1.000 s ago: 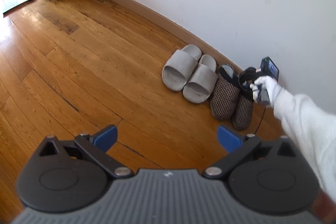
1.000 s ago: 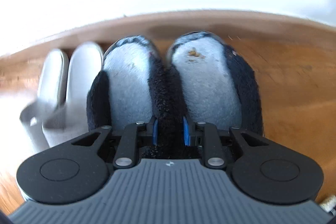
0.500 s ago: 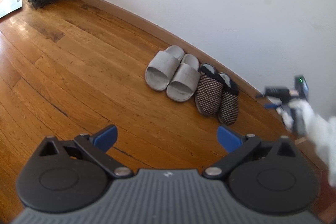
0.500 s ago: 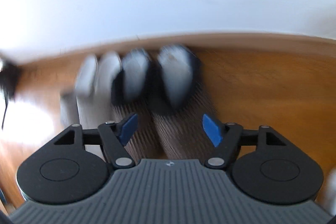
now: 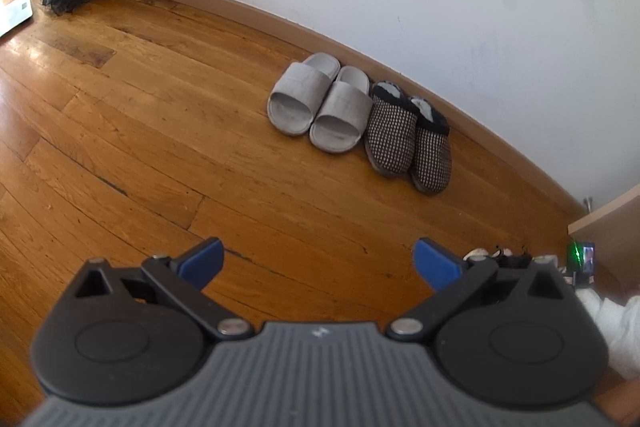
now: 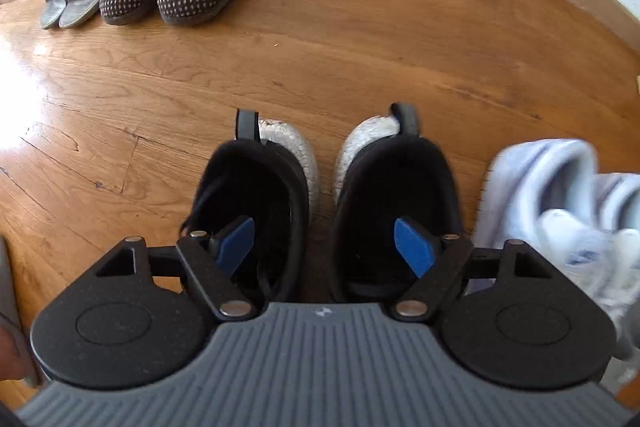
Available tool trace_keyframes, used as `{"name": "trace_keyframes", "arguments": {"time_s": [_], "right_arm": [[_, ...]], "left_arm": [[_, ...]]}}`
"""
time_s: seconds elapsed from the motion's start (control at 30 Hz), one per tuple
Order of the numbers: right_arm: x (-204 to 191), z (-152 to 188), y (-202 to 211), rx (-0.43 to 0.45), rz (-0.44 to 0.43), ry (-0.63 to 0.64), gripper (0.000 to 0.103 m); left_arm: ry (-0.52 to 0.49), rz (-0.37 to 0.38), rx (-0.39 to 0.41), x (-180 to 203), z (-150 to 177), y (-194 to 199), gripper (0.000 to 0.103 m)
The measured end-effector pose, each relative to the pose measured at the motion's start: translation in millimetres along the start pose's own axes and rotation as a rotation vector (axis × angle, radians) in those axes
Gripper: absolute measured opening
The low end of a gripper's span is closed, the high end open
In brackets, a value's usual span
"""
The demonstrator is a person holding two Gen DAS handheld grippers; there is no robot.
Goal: Organize scattered shoes
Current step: 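Grasp the black sneakers with the right tool and place them beside the slippers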
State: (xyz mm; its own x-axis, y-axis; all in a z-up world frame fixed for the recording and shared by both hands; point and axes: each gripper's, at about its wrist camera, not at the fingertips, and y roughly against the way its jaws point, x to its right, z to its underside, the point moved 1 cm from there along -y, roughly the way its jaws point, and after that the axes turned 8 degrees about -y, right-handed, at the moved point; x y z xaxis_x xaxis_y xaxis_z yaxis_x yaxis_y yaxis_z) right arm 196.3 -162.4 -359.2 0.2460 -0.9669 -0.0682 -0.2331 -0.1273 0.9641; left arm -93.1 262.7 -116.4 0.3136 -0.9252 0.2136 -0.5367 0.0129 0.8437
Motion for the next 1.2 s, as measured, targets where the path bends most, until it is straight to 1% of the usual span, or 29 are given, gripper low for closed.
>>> {"name": "trace_keyframes", "arguments": {"time_s": [0.03,0.07,0.1,0.17,0.23,0.27,0.37,0.47,0.5,0.57,0.63,0.7,0.8,0.9,1.03,1.13,1.17,1.2], "right_arm": [[1,0,-3,0.017,0.004,0.0,0.041],[0,-1,-4,0.037,0.011,-0.002,0.019],[-1,-3,-5,0.046,0.02,-0.002,0.019],[-7,-11,-5,0.046,0.04,-0.031,0.016],[-11,-24,-2,0.043,0.035,-0.052,0.016],[-12,-31,-3,0.047,0.033,-0.047,0.016],[-11,-79,-7,0.085,0.041,-0.102,0.015],[-11,-114,-12,0.121,0.044,-0.127,0.015],[-12,-131,-15,0.137,0.046,-0.135,0.015],[-18,-175,-28,0.175,0.044,-0.153,0.015],[-26,-210,-38,0.209,0.025,-0.162,0.015],[-31,-233,-43,0.232,0.006,-0.174,0.015],[-38,-268,-52,0.257,-0.026,-0.244,0.015],[-48,-273,-62,0.266,-0.007,-0.246,0.015],[-48,-272,-64,0.294,-0.011,-0.303,0.018],[-47,-268,-60,0.306,-0.016,-0.278,0.029],[-46,-266,-56,0.31,-0.022,-0.278,0.039],[-44,-264,-51,0.314,-0.029,-0.278,0.044]], "left_arm": [[-0.007,-0.003,-0.006,2,-1,-2,0.103],[-0.009,-0.003,-0.008,2,-1,-2,0.103],[-0.01,-0.003,-0.01,1,-2,-3,0.103],[-0.01,0.003,-0.023,0,-5,-8,0.103],[-0.009,-0.002,-0.039,-1,-8,-13,0.103],[-0.006,-0.006,-0.046,-2,-9,-15,0.103],[0.005,-0.021,-0.068,-4,-14,-24,0.103],[0.003,-0.039,-0.095,-3,-18,-35,0.103],[-0.003,-0.047,-0.106,-3,-18,-38,0.103],[-0.011,-0.058,-0.119,-1,-18,-41,0.103],[-0.023,-0.077,-0.137,0,-17,-44,0.103],[-0.03,-0.089,-0.147,1,-17,-47,0.103],[-0.038,-0.095,-0.162,3,-16,-49,0.103],[-0.052,-0.094,-0.161,8,-18,-48,0.103],[-0.102,-0.083,-0.134,17,-17,-39,0.103],[-0.128,-0.072,-0.092,24,-13,-28,0.103],[-0.133,-0.064,-0.079,25,-12,-25,0.103],[-0.137,-0.055,-0.063,26,-12,-22,0.103]]}}
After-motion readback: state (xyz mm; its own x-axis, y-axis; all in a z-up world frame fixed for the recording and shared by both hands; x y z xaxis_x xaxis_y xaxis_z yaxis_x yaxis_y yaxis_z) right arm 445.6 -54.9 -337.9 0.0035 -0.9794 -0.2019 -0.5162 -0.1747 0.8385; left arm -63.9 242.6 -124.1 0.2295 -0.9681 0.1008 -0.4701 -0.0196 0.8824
